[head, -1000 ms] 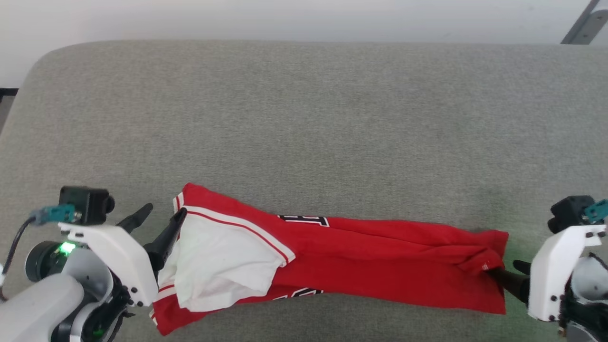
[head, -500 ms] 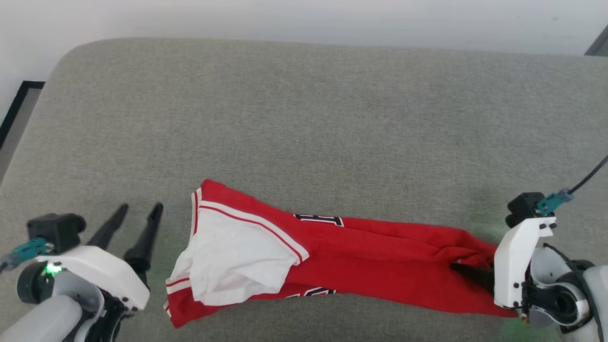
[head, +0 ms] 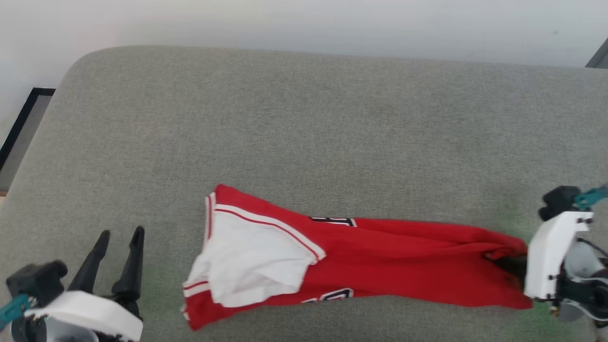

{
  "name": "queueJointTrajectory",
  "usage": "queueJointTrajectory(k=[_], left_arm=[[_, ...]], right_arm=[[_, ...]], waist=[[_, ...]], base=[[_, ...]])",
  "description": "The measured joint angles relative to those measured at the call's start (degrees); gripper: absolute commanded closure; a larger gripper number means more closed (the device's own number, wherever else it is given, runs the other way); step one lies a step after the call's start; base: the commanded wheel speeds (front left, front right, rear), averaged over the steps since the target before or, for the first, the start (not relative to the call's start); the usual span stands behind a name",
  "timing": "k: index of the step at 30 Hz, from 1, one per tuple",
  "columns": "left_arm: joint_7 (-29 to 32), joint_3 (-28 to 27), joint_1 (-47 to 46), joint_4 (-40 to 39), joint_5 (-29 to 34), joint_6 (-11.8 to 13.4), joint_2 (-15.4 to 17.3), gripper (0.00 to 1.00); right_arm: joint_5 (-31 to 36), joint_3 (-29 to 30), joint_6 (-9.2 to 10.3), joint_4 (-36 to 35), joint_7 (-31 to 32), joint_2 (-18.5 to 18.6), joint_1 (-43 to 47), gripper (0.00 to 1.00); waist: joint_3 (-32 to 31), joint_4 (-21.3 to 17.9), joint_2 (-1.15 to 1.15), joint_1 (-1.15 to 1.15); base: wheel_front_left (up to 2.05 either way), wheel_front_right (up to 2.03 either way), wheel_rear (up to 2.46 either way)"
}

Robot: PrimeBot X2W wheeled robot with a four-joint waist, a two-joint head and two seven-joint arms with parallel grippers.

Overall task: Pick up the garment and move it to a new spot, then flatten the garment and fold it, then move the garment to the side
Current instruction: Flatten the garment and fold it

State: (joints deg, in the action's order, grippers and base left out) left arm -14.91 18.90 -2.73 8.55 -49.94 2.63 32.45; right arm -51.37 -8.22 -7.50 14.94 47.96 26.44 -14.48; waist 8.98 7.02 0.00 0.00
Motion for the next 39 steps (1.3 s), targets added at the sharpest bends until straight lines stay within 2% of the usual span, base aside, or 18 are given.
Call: queueJointTrajectory(k=[8, 12, 17, 23, 29, 34, 39], left_arm=[[0.00, -9.27, 4.52, 1.03, 7.31, -6.04, -7.62, 0.00], [0.00, -12.16, 5.51, 1.46, 9.70, -7.97, -10.46, 0.00], [0.00, -14.39, 6.09, 2.20, 11.85, -9.22, -12.85, 0.00], [0.00, -15.46, 6.45, 2.70, 12.90, -9.71, -14.45, 0.00], [0.00, -16.08, 7.12, 2.58, 13.51, -9.80, -15.17, 0.00], [0.00, -15.66, 7.48, 2.11, 13.41, -9.93, -15.15, 0.00], [-0.01, -14.56, 7.34, 2.12, 13.12, -9.93, -14.78, 0.00]], right_arm=[[0.30, 6.45, 0.00, 2.22, -0.44, 4.09, 0.36, 1.00], [2.00, 10.16, 0.00, 5.11, -0.26, 6.65, -0.31, 1.00], [5.15, 12.90, 0.00, 8.62, -0.16, 8.35, -2.14, 1.00], [4.28, 13.69, 0.01, 7.79, 1.31, 7.10, -2.96, 1.00], [-0.73, 12.38, 0.01, -2.42, 4.63, 3.90, -0.22, 1.00], [-1.60, 8.55, 0.01, -12.13, 5.99, 0.64, 2.24, 1.00], [-0.30, 2.29, 0.01, -16.73, 6.32, -2.77, 2.35, 1.00]], waist=[[-0.74, -0.87, 0.00, 0.00], [-0.98, -1.30, 0.00, 0.00], [-1.22, -2.04, 0.00, 0.00], [-1.79, -2.81, 0.00, 0.00], [-2.58, -3.54, 0.00, 0.00], [-2.80, -3.52, 0.00, 0.00], [-2.89, -2.52, 0.00, 0.00]], base=[[0.00, 0.00, 0.00], [0.00, 0.00, 0.00], [0.00, 0.00, 0.00], [0.00, 0.00, 0.00], [0.00, 0.00, 0.00], [0.00, 0.00, 0.00], [0.00, 0.00, 0.00]])
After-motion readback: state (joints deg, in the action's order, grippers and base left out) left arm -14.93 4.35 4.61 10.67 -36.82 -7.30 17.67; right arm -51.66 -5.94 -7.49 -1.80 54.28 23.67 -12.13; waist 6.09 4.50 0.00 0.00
